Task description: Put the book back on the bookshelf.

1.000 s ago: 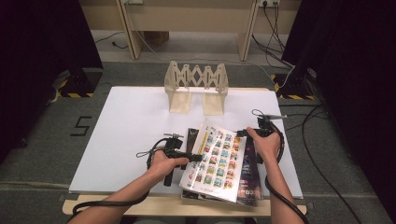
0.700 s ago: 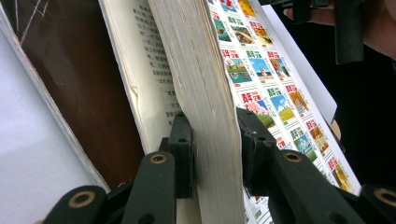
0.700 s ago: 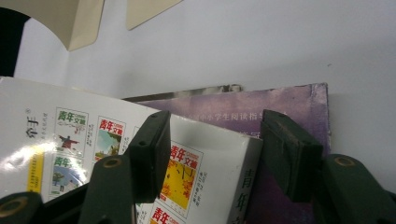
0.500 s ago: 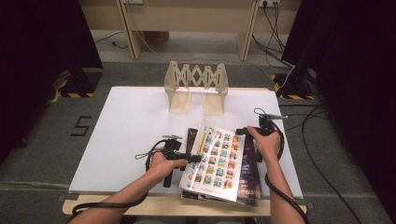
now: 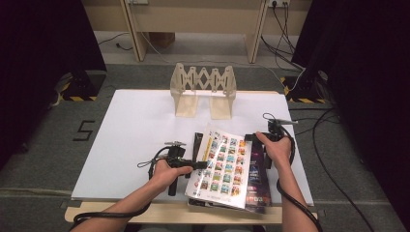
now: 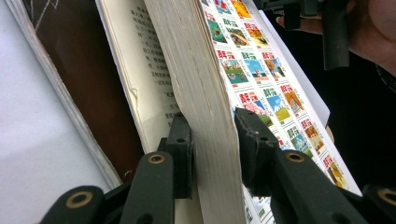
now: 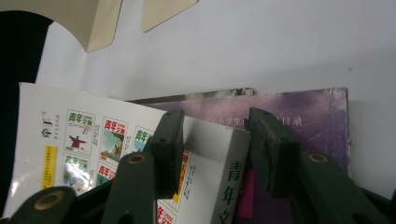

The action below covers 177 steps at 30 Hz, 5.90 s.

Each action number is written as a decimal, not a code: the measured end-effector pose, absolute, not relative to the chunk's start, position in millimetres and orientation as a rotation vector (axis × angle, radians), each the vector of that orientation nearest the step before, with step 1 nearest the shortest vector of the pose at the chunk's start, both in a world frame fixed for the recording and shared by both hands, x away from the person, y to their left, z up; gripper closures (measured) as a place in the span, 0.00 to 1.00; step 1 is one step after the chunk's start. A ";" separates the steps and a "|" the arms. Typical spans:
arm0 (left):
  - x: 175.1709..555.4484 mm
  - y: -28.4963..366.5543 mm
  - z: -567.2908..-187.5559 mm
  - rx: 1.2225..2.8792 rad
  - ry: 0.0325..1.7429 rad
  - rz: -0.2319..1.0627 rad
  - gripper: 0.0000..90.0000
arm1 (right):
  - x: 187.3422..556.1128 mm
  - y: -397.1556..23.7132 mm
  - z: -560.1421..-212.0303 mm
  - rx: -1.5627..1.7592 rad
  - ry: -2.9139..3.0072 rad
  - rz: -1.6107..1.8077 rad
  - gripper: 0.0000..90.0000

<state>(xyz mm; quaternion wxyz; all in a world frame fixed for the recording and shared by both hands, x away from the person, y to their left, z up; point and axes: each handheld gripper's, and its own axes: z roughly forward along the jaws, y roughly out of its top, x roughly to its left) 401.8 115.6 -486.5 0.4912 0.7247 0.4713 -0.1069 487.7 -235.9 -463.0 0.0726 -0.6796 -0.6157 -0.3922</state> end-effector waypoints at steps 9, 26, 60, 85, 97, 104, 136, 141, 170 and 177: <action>400.9 124.2 -489.9 1.727 1.147 -0.263 0.73 | 483.7 -241.8 -464.3 -1.963 -1.777 -1.143 0.67; 409.4 129.6 -489.3 1.753 1.123 -0.353 0.77 | 491.1 -232.8 -468.4 -1.908 -1.719 -1.194 0.55; 369.9 215.3 -479.6 1.725 1.177 0.078 0.41 | 474.8 -197.1 -394.5 -1.881 -1.916 -1.303 0.82; 367.1 230.2 -483.7 1.661 1.125 0.129 0.39 | 459.6 -171.3 -347.6 -1.851 -2.090 -1.422 0.83; 367.9 235.2 -481.5 1.653 1.138 0.157 0.39 | 457.2 -163.7 -322.0 -1.895 -2.168 -1.491 0.83; 368.3 235.8 -482.9 1.652 1.144 0.156 0.39 | 459.1 -161.1 -315.3 -1.897 -2.185 -1.513 0.83; 368.0 238.1 -484.5 1.646 1.151 0.153 0.40 | 471.2 -155.5 -283.1 -1.971 -2.198 -1.690 0.83; 366.8 240.2 -482.4 1.632 1.153 0.157 0.41 | 473.6 -153.7 -281.7 -2.009 -2.190 -1.719 0.83; 365.2 243.0 -485.8 1.627 1.164 0.157 0.41 | 497.0 -145.8 -261.1 -2.042 -2.185 -1.787 0.83; 365.9 242.9 -486.8 1.628 1.167 0.153 0.41 | 501.9 -144.2 -257.4 -2.059 -2.186 -1.818 0.83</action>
